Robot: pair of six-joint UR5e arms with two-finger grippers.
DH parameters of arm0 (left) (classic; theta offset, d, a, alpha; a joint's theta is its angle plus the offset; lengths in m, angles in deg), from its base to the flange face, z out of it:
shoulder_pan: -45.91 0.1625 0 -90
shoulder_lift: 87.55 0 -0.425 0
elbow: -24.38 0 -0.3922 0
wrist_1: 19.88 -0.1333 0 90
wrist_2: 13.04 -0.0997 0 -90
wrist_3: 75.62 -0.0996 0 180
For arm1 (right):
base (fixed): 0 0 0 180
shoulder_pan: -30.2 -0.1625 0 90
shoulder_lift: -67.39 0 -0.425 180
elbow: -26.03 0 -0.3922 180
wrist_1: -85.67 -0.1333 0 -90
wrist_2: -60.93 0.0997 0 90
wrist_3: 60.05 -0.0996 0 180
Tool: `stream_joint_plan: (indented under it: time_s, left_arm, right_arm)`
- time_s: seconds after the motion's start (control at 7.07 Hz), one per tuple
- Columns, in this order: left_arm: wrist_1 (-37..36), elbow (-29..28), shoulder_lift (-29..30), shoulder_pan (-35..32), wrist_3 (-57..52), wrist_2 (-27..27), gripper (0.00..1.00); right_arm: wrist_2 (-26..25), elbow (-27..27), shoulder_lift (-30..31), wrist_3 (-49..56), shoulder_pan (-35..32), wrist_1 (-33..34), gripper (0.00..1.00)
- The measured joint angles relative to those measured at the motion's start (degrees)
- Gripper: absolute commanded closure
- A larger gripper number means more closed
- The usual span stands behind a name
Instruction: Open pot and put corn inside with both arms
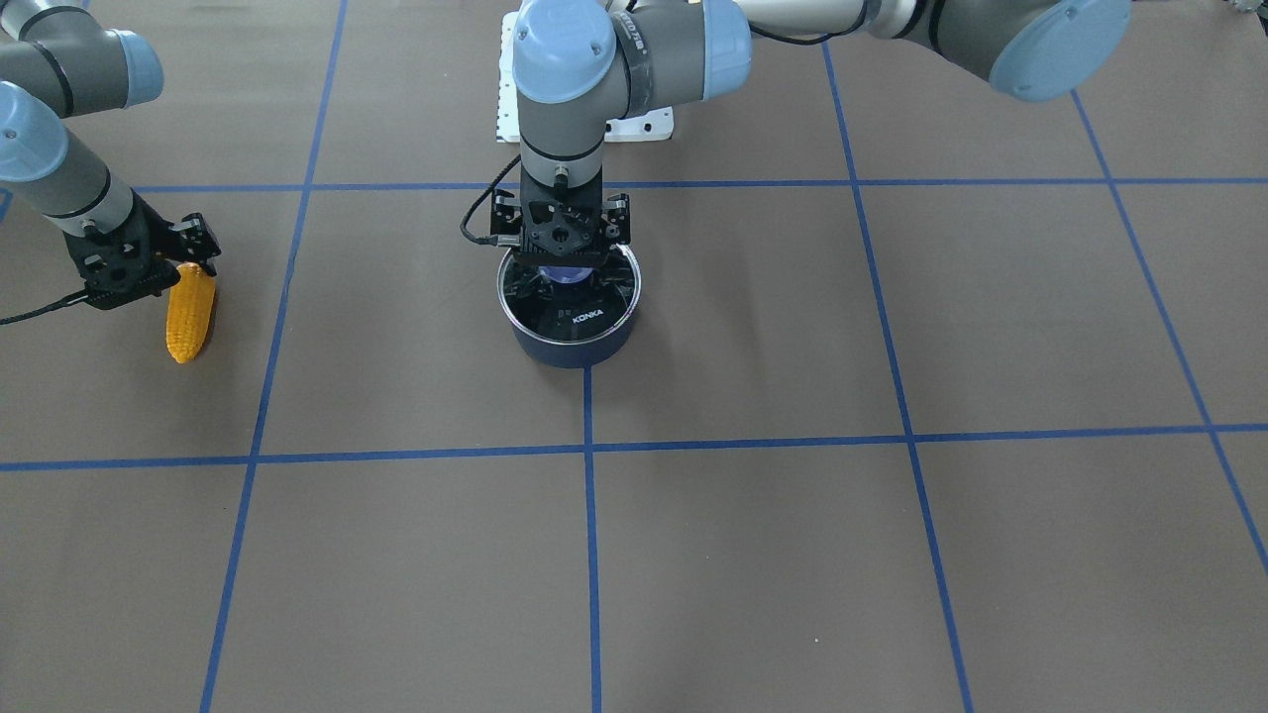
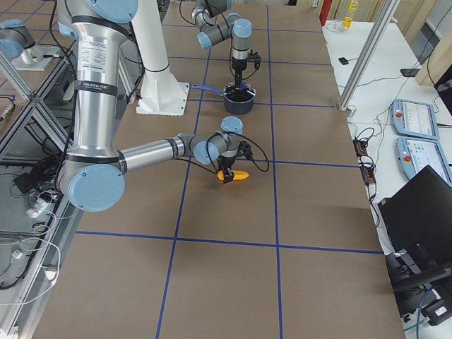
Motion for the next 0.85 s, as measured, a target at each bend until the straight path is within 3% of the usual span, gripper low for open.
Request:
stream_joint_plan:
  time_s: [0.14, 0.42, 0.57, 0.85]
  left_arm:
    - [0.00, 0.00, 0.01, -0.04, 0.00, 0.00, 0.03]
    - [-0.02, -0.06, 0.03, -0.14, 0.06, 0.00, 0.20]
    - [-0.06, -0.10, 0.03, -0.19, 0.08, 0.00, 0.23]
    - [-0.07, -0.49, 0.03, -0.25, 0.11, 0.00, 0.30]
  right_arm:
    - [-0.09, -1.33, -1.48, 0.05, -0.05, 0.05, 0.29]
    - [-0.06, -3.04, -3.50, 0.08, -0.23, 0.08, 0.59]
    - [-0.01, -3.24, -3.72, 0.08, -0.44, 0.08, 0.74]
    - [0.13, -3.13, -3.85, 0.10, -1.16, 0.37, 0.74]
